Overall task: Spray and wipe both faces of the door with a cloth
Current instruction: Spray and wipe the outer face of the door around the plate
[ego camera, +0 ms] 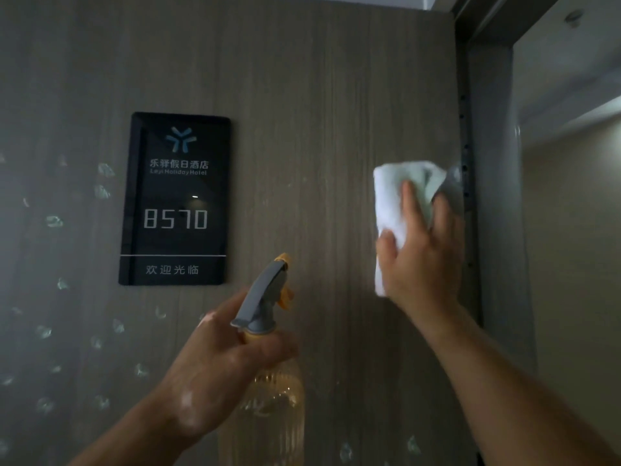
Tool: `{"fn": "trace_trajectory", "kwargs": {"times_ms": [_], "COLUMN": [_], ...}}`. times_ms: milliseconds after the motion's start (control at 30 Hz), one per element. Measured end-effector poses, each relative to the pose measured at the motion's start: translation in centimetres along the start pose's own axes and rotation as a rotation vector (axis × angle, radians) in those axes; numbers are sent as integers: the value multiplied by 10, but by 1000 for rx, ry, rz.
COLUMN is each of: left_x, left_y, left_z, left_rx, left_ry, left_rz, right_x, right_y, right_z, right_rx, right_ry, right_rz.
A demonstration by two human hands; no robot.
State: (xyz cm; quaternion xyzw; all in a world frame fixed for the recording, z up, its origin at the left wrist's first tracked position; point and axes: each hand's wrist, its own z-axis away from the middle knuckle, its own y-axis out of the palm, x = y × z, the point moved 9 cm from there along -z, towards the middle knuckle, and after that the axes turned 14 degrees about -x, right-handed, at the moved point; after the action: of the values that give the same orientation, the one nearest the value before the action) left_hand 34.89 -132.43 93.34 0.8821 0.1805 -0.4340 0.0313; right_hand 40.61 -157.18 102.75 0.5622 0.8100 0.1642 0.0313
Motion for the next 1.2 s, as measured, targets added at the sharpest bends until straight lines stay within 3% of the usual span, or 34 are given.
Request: {"fn": "trace_trajectory", "kwargs": {"times_ms": [133,367,600,833,1067,1200], "left_x": [4,12,18,18,34,39], "left_y": [-12,-34,-41,-70,-74,-59], "left_z": [-2,-10,-16,-7,21,32], "left_rx": [-5,-64,-108,-185,-162,-88], "left_ry": [-21,-34,-58,-60,-138,-118], "left_rz": [-15,-22,17,51,64,37], "right_x": [32,117,125,155,125,105], "right_y": [23,42,41,22,-14,10], "right_z": [-49,-40,-29,54,148,55], "right_rx": [-13,18,61,175,309,164], "right_ry": [-2,-308,-368,-546,-870,-668], "right_rz": [-20,-103,-130,-235,-314,-202]}}
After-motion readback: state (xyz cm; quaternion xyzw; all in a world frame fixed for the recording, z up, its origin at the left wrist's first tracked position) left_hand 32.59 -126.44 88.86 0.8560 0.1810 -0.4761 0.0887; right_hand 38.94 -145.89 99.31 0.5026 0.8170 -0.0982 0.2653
